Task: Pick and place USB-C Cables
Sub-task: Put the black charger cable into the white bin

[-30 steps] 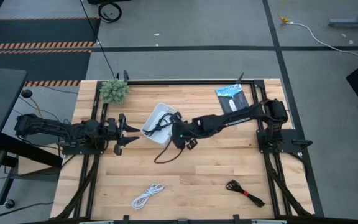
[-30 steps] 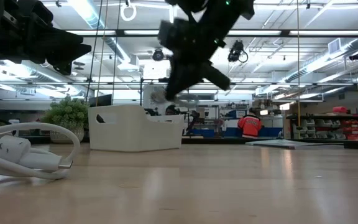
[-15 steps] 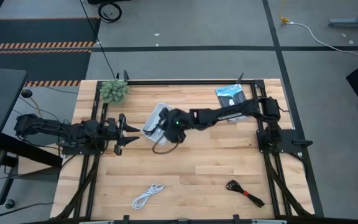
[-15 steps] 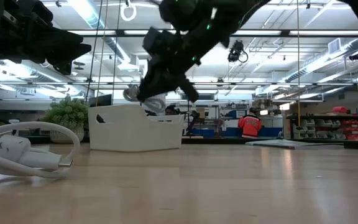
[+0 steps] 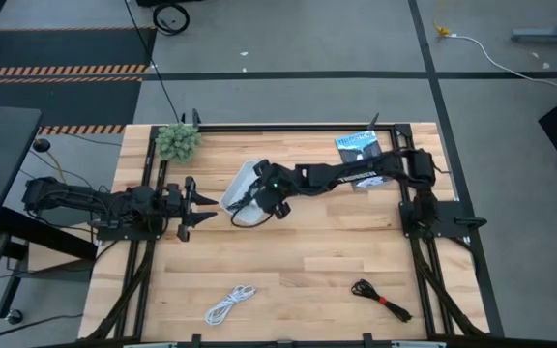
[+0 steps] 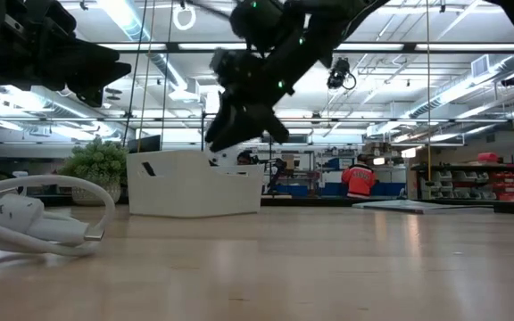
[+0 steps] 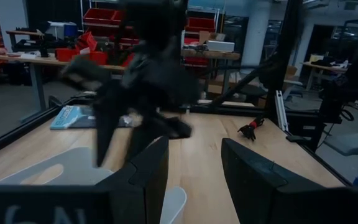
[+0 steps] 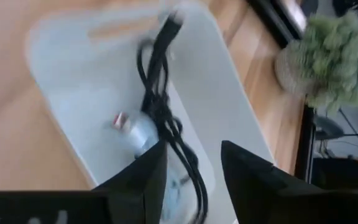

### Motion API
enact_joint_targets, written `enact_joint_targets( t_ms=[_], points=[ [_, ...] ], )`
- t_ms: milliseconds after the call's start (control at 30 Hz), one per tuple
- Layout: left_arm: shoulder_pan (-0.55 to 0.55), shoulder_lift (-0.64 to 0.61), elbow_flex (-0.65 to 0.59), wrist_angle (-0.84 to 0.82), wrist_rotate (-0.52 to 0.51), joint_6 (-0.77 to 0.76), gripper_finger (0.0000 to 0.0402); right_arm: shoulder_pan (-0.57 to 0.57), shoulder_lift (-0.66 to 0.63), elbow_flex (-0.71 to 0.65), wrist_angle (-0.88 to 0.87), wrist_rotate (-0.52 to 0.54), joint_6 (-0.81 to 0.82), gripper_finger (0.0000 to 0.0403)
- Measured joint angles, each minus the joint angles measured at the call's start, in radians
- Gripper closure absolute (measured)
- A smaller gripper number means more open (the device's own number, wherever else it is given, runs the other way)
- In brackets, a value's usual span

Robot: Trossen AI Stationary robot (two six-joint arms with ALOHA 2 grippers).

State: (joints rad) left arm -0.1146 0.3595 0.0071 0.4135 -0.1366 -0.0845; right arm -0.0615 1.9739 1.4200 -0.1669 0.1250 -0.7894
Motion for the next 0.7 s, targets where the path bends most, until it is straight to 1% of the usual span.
enact_joint_targets(
  t_ms=[67, 133, 200, 333, 400, 467, 567, 633, 700],
  points=[
    [0.0, 0.0, 0.0, 0.001, -0.001, 0.0, 0.0246, 0.035, -0.019, 0.0, 0.006, 0.001, 0.051, 0.0241],
    [0.0, 0.0, 0.0, 0.0, -0.001, 0.0, 0.0246, 0.073, -0.034, 0.001, 0.027, -0.027, 0.121, 0.0242],
    [0.0, 0.0, 0.0, 0.001, -0.001, 0.0, 0.0246, 0.11, -0.037, 0.001, 0.042, -0.076, 0.194, 0.0242],
    [0.0, 0.0, 0.0, 0.001, 0.0, 0.0, 0.0246, 0.184, -0.029, 0.001, 0.07, -0.222, 0.323, 0.0238],
    [0.0, 0.0, 0.0, 0.001, -0.001, 0.0, 0.0246, 0.221, -0.028, 0.0, 0.066, -0.26, 0.376, 0.0235],
    [0.0, 0.0, 0.0, 0.0, 0.0, 0.0, 0.0246, 0.258, -0.027, 0.0, 0.07, -0.269, 0.414, 0.0231],
    [0.0, 0.0, 0.0, 0.001, 0.0, 0.0, 0.0246, 0.313, -0.016, -0.001, 0.082, -0.251, 0.474, 0.0225],
    [0.0, 0.0, 0.0, 0.001, 0.0, 0.0, 0.0246, 0.342, -0.001, 0.0, 0.093, -0.246, 0.486, 0.0222],
    [0.0, 0.0, 0.0, 0.001, 0.0, 0.0, 0.0246, 0.368, 0.005, -0.001, 0.076, -0.204, 0.483, 0.022]
  ],
)
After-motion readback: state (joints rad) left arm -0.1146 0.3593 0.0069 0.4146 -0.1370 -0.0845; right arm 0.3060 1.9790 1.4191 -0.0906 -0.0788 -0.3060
